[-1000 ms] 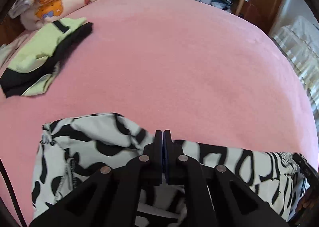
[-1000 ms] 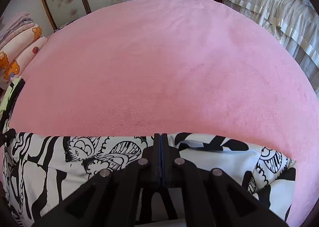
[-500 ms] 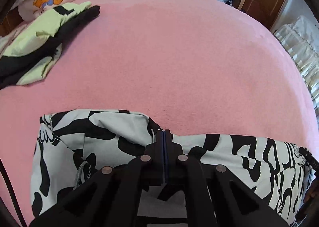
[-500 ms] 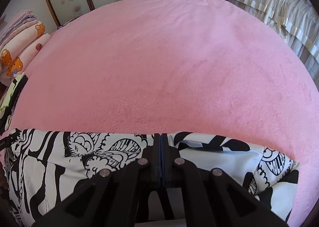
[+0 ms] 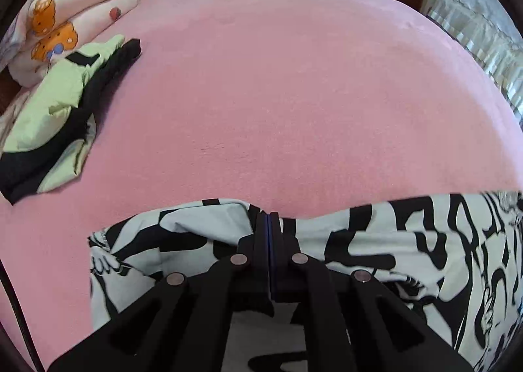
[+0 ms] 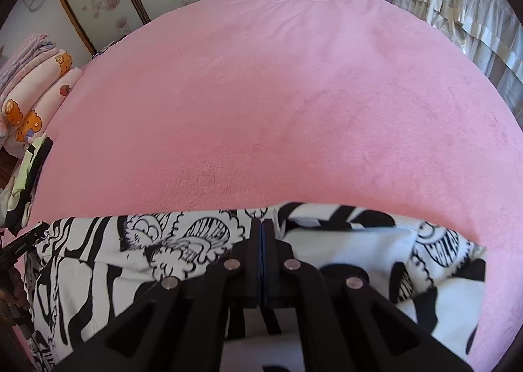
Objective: Fold large clothes
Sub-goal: 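Lift the hem with both tools and fold it toward the hood, then open both tools and lift them above the folded jacket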
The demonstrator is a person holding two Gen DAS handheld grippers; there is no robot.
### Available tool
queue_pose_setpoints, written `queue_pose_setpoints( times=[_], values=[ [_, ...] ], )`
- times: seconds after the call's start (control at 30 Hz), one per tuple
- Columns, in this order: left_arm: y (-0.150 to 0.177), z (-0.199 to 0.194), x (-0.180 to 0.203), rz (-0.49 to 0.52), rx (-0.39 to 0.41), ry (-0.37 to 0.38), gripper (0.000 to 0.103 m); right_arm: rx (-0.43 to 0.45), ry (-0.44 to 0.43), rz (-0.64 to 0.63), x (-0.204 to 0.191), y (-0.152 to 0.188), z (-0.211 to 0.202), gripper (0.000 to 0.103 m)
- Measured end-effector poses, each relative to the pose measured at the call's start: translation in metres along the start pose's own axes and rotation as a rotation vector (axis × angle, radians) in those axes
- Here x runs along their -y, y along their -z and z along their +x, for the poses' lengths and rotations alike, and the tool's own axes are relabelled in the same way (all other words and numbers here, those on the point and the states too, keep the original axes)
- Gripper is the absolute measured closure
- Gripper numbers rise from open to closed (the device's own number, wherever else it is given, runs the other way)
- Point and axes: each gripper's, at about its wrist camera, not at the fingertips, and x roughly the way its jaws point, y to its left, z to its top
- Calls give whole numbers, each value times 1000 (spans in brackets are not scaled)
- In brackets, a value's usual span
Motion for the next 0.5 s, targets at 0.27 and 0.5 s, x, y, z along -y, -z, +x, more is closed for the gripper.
queue_pose_setpoints(
  times=[0.27,0.5],
  values=[
    [-1,-10,-43,-89,-21,-67,98,33,28,33,10,21,-55,103],
    [-1,-55,-48,-61,10,-9,66,51,14,101,0,43,-111,100]
  ],
)
